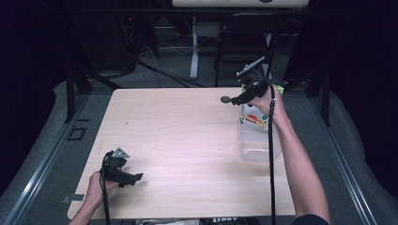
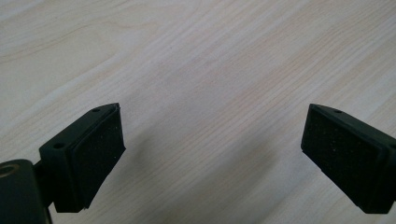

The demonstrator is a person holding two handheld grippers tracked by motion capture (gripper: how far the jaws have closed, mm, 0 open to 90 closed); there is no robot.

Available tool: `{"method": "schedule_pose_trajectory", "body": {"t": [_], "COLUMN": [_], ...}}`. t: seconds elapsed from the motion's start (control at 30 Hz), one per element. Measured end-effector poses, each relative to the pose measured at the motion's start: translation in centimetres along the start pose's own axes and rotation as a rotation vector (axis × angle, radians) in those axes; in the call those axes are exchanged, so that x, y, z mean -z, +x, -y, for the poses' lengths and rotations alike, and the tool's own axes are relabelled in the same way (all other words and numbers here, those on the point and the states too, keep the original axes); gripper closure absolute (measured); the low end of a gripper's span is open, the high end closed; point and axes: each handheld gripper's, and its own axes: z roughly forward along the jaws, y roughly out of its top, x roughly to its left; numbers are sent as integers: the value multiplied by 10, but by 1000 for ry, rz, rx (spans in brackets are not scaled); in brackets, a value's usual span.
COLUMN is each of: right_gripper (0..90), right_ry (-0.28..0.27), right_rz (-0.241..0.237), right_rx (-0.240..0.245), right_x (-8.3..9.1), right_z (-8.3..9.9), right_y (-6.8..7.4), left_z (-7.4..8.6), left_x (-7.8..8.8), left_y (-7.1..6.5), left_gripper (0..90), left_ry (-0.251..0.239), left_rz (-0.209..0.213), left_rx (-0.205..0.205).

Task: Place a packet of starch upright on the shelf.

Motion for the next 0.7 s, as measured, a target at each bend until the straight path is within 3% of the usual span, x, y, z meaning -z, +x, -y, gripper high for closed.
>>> {"method": "schedule_pose_trajectory", "body": {"t": [0.27,0.7], "right_gripper": [134,94], "right_ry": [29,88], "right_rz": [-92,-197], "right_rx": [-5,4], "right_x": [-27,-57], "right_z": [8,30], "right_y": [26,76], "left_z": [0,0], "left_x": [0,0], "left_y": [0,-1], "left_gripper": [57,57], "left_ry": [0,0], "left_rz": [3,3], "left_rx": [1,1]}}
